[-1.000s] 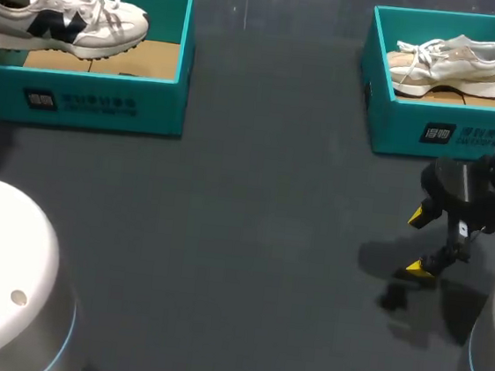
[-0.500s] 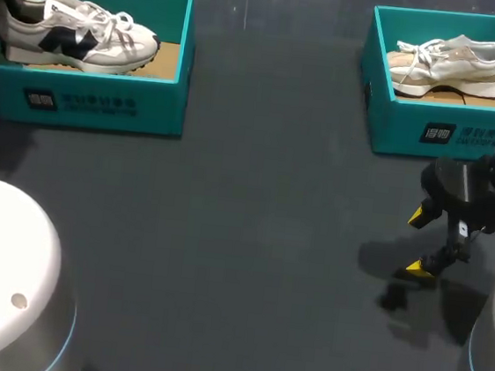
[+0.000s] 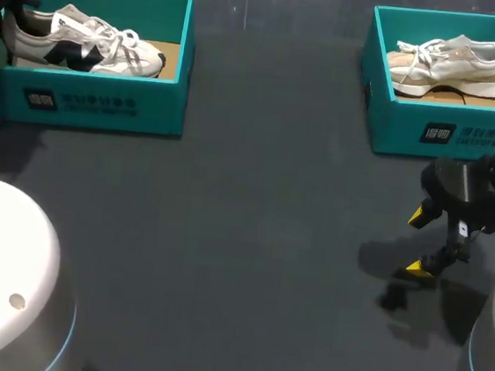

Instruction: Take the shoe out of the shoebox, open the shoe tongue, remove and reinsert the insole, then place the shoe into the shoebox

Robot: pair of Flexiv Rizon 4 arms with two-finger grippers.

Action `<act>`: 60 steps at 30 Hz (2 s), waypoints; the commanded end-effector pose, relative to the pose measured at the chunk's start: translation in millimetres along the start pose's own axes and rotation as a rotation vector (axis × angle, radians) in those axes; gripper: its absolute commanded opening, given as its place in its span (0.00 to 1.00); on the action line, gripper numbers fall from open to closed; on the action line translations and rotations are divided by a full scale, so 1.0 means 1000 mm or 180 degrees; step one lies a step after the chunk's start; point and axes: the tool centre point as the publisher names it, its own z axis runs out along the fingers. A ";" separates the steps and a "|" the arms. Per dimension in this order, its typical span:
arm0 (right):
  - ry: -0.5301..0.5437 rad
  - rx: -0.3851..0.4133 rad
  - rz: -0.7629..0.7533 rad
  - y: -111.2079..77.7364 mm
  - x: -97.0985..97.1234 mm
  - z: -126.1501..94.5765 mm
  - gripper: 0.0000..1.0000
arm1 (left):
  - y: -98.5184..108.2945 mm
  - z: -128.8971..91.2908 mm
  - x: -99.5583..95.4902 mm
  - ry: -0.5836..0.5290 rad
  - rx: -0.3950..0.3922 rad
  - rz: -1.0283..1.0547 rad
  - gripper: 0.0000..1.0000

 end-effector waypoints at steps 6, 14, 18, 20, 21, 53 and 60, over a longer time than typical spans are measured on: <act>-0.0011 0.0003 0.0000 -0.001 0.002 0.000 1.00 | -0.004 0.003 -0.007 0.0055 -0.0010 0.0041 0.00; -0.0011 0.0003 0.0000 -0.001 0.002 0.000 1.00 | -0.006 0.012 -0.013 0.0056 0.0019 0.0035 0.00; -0.0011 0.0003 0.0000 -0.001 0.002 0.000 1.00 | -0.007 0.015 -0.016 0.0047 0.0036 0.0035 0.00; -0.0011 0.0003 0.0000 -0.001 0.002 0.000 1.00 | -0.008 0.016 -0.016 0.0048 0.0035 0.0038 0.00; -0.0011 0.0003 0.0000 -0.001 0.002 0.000 1.00 | -0.008 0.017 -0.016 0.0046 0.0037 0.0040 0.00; -0.0011 0.0003 0.0000 -0.001 0.002 0.000 1.00 | 0.002 0.056 -0.017 0.0036 0.0140 -0.0011 0.00; -0.0011 0.0003 0.0000 -0.001 0.002 0.000 1.00 | 0.002 0.059 -0.024 -0.0016 0.0145 0.0006 0.00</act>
